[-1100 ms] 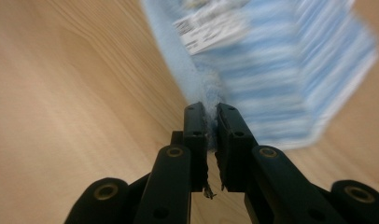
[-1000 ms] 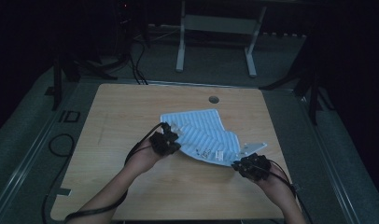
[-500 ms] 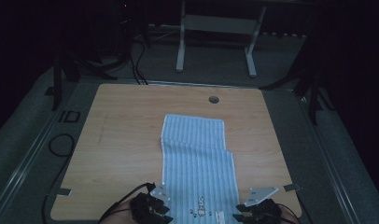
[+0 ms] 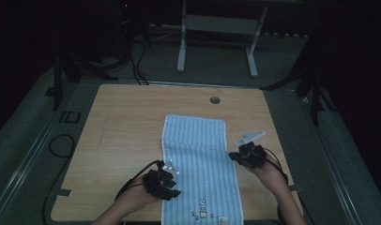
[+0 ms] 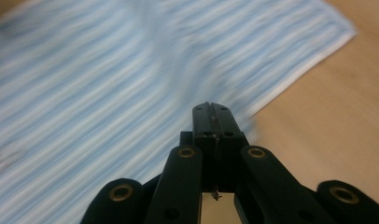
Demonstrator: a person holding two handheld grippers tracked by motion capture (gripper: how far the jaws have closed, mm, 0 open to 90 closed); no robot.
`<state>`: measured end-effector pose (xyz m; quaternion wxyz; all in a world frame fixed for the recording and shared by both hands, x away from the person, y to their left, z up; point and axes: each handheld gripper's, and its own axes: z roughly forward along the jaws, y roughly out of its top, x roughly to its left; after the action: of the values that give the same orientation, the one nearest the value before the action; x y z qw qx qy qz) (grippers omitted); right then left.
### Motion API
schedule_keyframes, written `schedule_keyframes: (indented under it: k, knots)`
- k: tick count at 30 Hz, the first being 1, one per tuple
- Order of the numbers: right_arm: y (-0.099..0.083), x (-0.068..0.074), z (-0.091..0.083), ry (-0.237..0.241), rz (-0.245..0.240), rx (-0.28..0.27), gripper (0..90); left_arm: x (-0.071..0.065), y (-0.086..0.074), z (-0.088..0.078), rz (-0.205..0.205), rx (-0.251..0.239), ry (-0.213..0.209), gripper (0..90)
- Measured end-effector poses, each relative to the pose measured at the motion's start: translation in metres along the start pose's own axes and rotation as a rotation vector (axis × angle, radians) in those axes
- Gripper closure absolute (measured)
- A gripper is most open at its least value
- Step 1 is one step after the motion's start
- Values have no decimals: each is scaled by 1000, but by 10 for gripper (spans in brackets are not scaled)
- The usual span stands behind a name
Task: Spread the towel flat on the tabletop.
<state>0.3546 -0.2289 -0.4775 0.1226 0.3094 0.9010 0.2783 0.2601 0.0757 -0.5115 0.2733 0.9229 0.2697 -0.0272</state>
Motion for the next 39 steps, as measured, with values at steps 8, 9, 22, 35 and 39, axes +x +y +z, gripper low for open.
schedule_keyframes:
  k: [8,9,22,35,39]
  knots:
    - [31,-28,63,-12,61,102,898,4,-5,13,-10,33,-15,586]
    - [33,-30,68,-8,70,110,898,5,-6,16,-8,40,-18,585]
    - [52,-60,99,-5,126,192,897,2,-10,17,2,33,-31,566]
    - [65,-92,107,-58,156,248,829,-4,-8,19,30,51,-50,530]
    - [62,-94,100,-37,158,233,792,-6,-8,16,40,52,-51,526]
